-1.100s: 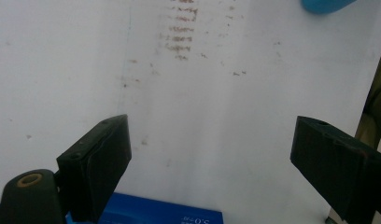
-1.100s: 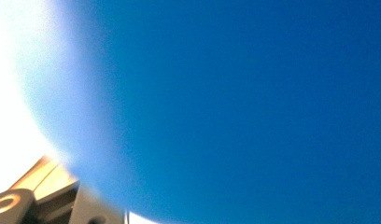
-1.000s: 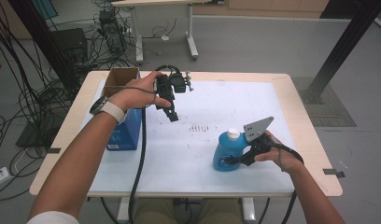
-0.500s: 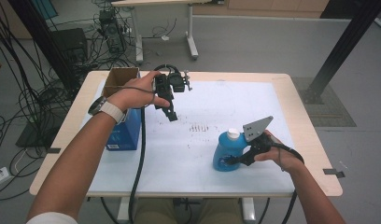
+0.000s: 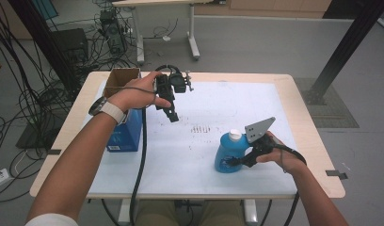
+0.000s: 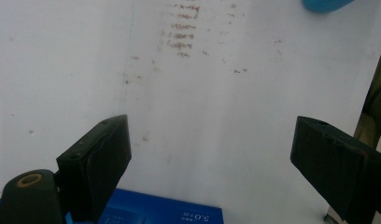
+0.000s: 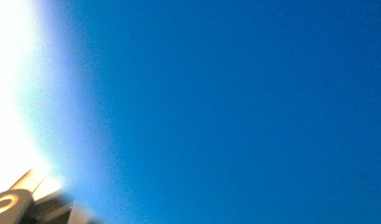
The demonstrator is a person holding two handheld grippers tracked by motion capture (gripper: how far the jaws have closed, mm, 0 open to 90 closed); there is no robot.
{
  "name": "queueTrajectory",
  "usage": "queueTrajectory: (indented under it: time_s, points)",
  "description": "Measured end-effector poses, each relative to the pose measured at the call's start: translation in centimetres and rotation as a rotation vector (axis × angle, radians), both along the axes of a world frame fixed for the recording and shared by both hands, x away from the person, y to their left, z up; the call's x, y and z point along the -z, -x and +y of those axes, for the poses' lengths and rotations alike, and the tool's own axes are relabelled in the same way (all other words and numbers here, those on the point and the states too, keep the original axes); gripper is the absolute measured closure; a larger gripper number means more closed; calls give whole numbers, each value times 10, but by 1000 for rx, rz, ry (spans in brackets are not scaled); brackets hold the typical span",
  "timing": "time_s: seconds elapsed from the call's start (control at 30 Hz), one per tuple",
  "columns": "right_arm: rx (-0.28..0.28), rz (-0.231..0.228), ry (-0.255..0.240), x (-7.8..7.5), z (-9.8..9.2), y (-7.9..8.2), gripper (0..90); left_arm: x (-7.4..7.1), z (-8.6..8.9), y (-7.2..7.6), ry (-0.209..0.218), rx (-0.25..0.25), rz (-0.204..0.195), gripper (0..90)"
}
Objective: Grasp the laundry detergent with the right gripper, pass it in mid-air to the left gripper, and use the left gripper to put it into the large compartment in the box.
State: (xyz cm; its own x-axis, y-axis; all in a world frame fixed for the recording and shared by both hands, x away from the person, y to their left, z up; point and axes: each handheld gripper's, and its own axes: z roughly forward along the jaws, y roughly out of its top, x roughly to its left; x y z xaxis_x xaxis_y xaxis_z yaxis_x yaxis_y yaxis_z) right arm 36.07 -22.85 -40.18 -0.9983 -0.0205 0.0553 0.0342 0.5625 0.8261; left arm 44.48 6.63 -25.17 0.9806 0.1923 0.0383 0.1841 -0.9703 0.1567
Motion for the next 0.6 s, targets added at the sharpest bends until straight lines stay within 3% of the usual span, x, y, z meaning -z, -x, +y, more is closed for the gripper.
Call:
queueTrajectory:
  time_s: [0.6]
  points:
    - [3,-4,0,0,0,1,429,-1,2,1,-1,-2,-1,127]
